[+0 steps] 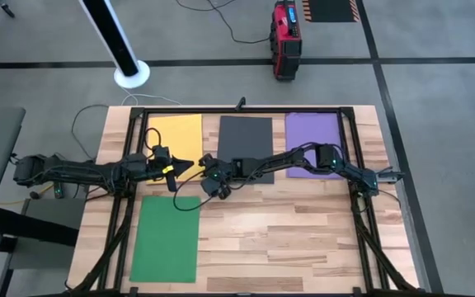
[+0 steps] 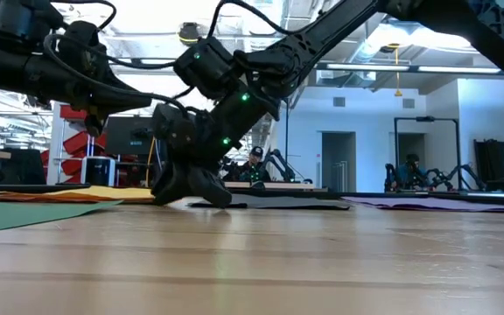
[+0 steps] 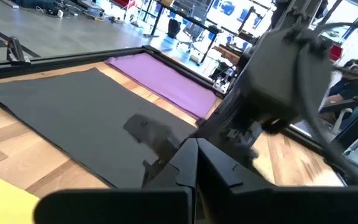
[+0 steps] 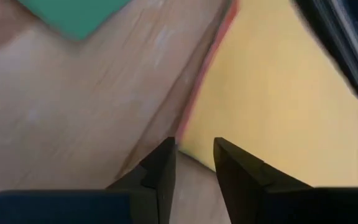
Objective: Organize paper
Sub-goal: Move the yellow paper to the bottom right of the table
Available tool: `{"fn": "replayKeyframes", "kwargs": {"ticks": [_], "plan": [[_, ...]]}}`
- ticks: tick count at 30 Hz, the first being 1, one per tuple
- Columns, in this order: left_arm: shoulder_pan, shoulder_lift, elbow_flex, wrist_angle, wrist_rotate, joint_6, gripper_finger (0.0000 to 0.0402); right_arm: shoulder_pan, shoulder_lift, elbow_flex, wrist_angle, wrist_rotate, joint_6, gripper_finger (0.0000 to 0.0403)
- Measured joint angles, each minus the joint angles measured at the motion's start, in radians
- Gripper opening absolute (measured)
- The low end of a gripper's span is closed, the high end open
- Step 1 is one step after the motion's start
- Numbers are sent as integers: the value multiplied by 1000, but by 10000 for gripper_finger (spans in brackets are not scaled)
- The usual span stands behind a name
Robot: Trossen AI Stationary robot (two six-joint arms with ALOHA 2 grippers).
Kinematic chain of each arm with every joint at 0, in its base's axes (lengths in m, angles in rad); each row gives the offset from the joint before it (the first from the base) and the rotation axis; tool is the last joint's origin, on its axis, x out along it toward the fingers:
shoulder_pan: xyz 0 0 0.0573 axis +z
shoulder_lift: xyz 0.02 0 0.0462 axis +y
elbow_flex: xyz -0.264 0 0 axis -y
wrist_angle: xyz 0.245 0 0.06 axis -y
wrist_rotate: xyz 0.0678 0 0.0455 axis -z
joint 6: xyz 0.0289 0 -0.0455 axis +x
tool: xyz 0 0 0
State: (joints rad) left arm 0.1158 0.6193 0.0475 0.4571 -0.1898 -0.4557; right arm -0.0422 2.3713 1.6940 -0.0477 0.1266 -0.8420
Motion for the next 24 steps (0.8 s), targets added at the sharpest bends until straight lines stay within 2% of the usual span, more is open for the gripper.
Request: {"fn": "replayKeyframes", "kwargs": {"ticks": [4, 9, 12, 17, 24], "plan": [[0, 0, 0, 2, 0, 0, 0, 2, 18, 4, 22, 1, -29, 108], [0, 0, 0, -2, 0, 0, 0, 0, 20, 3, 39, 1, 9, 103], [0, 0, 0, -2, 0, 0, 0, -6, 21, 11, 22, 1, 12, 77], [0, 0, 0, -4, 0, 0, 0, -6, 22, 22, -5, 2, 11, 9], [0, 0, 0, -4, 1, 0, 0, -1, 22, 22, -4, 2, 14, 2]]}}
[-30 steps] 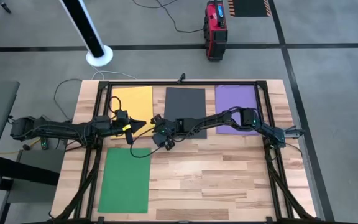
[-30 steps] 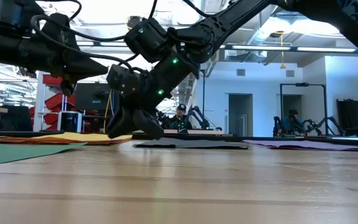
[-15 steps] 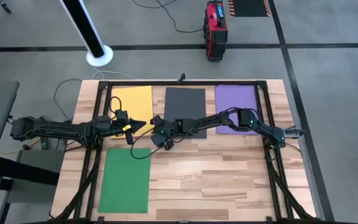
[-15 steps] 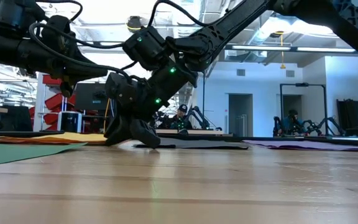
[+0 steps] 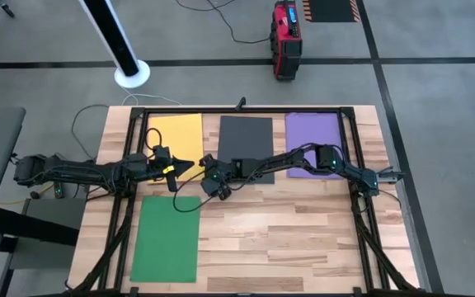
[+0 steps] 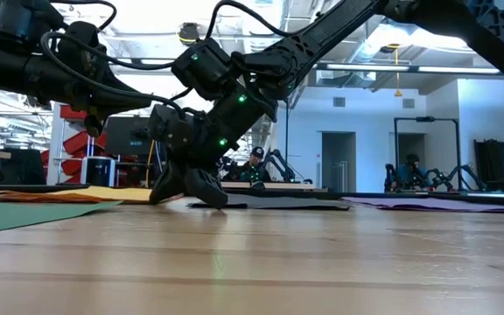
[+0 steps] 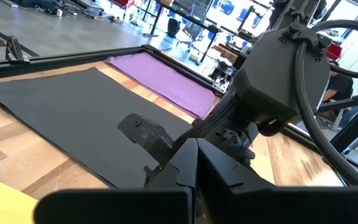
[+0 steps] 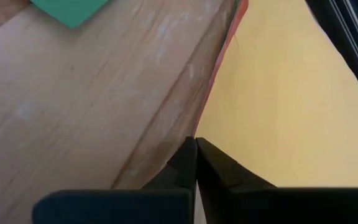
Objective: Organize paper
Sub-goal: Move the yellow paper to the bottom right of the table
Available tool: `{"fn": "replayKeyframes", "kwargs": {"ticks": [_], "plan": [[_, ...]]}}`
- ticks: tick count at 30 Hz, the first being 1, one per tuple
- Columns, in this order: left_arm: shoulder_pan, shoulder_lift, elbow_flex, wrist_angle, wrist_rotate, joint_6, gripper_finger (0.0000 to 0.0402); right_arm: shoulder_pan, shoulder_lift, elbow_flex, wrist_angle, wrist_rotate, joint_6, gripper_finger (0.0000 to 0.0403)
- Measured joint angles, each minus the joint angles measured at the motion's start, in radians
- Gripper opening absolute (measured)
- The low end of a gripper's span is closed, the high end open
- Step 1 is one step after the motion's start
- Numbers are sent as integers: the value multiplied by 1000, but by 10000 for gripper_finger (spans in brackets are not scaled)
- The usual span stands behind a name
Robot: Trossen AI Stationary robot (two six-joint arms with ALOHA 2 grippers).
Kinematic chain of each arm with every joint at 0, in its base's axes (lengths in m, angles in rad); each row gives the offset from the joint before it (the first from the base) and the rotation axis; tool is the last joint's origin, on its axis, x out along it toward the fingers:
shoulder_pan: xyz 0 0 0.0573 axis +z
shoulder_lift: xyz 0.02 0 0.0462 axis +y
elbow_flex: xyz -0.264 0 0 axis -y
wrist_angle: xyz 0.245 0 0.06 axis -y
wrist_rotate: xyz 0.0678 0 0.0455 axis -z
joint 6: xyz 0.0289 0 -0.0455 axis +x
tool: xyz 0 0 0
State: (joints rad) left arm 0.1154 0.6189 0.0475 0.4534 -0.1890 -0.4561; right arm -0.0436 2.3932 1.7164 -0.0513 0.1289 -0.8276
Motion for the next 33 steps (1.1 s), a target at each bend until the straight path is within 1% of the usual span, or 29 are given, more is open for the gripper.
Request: {"fn": "replayKeyframes", "kwargs": {"ticks": [7, 18, 21, 33], "plan": [[0, 0, 0, 0, 0, 0, 0, 30, -13, 0, -23, 4, 0, 1], [0, 0, 0, 6, 0, -9, 0, 43, -87, 0, -127, -4, 42, 0], [0, 0, 0, 6, -1, -8, 0, 43, -94, 1, -119, -21, 50, 0], [0, 0, 0, 8, -26, -9, 0, 69, -119, 0, -277, -104, 128, 0]]}}
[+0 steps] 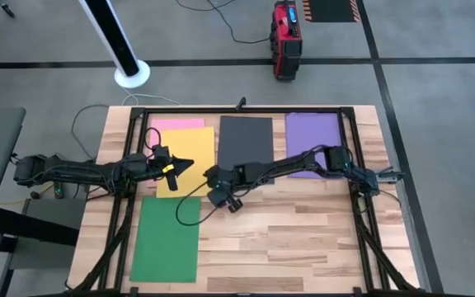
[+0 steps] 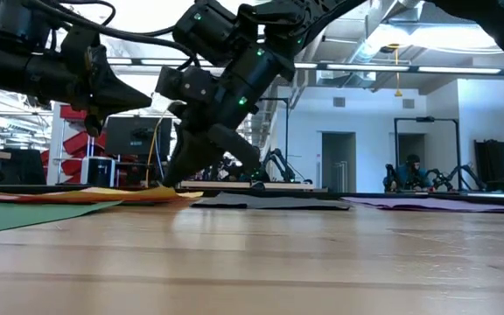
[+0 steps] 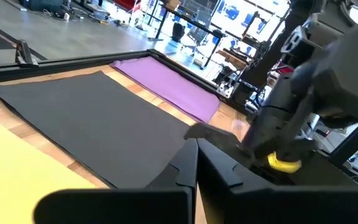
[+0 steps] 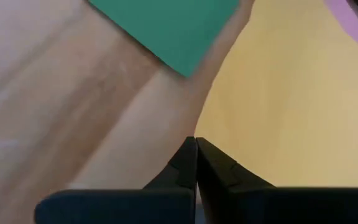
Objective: Organize paper
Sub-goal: Move the yellow paper to the bottom right of the table
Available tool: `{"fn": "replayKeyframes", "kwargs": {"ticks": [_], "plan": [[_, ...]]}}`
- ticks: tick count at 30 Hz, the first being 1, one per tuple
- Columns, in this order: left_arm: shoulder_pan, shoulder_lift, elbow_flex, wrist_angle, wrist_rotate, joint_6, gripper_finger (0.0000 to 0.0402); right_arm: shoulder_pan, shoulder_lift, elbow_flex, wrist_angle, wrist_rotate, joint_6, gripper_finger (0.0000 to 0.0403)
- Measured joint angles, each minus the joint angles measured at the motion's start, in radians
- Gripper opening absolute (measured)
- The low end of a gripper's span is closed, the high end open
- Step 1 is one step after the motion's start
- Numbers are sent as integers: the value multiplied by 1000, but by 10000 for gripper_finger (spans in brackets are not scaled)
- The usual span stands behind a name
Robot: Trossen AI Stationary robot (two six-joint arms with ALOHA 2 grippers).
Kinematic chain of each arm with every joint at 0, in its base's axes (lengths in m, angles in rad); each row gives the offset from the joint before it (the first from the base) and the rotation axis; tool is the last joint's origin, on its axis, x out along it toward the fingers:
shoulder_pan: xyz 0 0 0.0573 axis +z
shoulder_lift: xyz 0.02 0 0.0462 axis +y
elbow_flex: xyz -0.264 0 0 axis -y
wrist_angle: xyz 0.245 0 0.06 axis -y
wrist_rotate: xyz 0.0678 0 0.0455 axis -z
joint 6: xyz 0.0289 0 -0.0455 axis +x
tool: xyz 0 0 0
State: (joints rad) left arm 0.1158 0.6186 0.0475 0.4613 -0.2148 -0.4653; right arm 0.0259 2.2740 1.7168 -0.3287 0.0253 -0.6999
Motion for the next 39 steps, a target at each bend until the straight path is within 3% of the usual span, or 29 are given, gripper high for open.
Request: {"fn": "replayKeyframes", "kwargs": {"ticks": [19, 39], "plan": [[0, 0, 0, -1, 6, -14, 0, 158, -57, 0, -247, -4, 225, 0], [0, 0, 0, 0, 79, -37, 0, 472, -109, 0, -479, -31, 768, 0]]}}
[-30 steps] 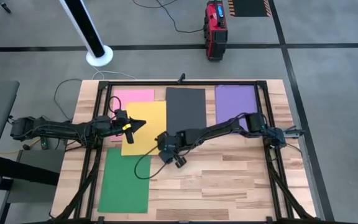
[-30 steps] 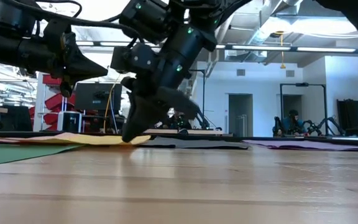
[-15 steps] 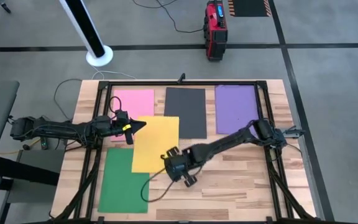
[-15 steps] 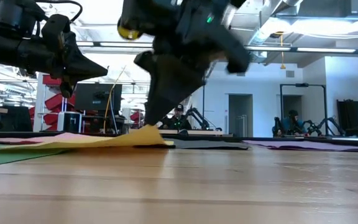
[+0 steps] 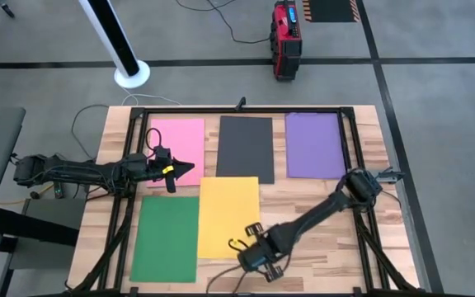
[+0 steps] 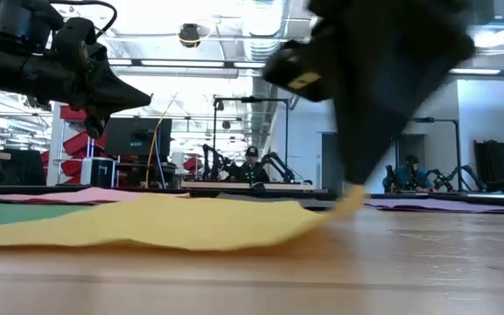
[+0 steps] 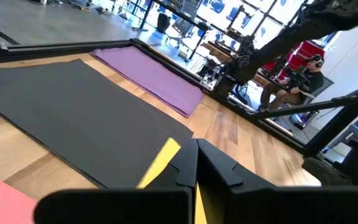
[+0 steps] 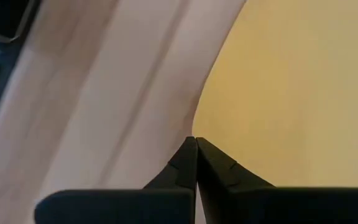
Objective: Organize paper
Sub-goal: Move the yellow paper to the bottom right of the table
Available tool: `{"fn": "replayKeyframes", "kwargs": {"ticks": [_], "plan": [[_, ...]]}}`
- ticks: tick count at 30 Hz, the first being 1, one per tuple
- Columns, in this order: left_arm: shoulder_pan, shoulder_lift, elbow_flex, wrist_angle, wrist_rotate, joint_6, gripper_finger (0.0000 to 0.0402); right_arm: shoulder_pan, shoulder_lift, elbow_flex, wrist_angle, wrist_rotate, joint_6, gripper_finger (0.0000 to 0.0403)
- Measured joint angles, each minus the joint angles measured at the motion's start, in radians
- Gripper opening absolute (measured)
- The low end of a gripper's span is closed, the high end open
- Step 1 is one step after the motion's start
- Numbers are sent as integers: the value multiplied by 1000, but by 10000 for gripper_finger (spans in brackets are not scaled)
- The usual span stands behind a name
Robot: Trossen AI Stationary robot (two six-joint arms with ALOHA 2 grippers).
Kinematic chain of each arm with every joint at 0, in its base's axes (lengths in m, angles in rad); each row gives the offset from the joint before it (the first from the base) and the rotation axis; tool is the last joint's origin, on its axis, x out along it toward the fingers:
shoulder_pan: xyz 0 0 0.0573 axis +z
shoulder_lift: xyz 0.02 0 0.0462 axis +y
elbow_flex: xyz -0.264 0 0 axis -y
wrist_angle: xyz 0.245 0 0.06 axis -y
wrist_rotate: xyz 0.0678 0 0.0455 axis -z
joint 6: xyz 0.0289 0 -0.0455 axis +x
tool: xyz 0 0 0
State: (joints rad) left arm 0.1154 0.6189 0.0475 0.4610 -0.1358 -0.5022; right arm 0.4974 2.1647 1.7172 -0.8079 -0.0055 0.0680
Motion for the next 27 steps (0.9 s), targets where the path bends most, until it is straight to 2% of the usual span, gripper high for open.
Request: {"fn": "replayKeyframes", "kwargs": {"ticks": [9, 27], "plan": [[0, 0, 0, 0, 0, 0, 0, 110, 0, 0, -117, -23, 180, 0], [0, 0, 0, 0, -1, 0, 0, 218, 0, 0, -138, -78, 372, 2]]}}
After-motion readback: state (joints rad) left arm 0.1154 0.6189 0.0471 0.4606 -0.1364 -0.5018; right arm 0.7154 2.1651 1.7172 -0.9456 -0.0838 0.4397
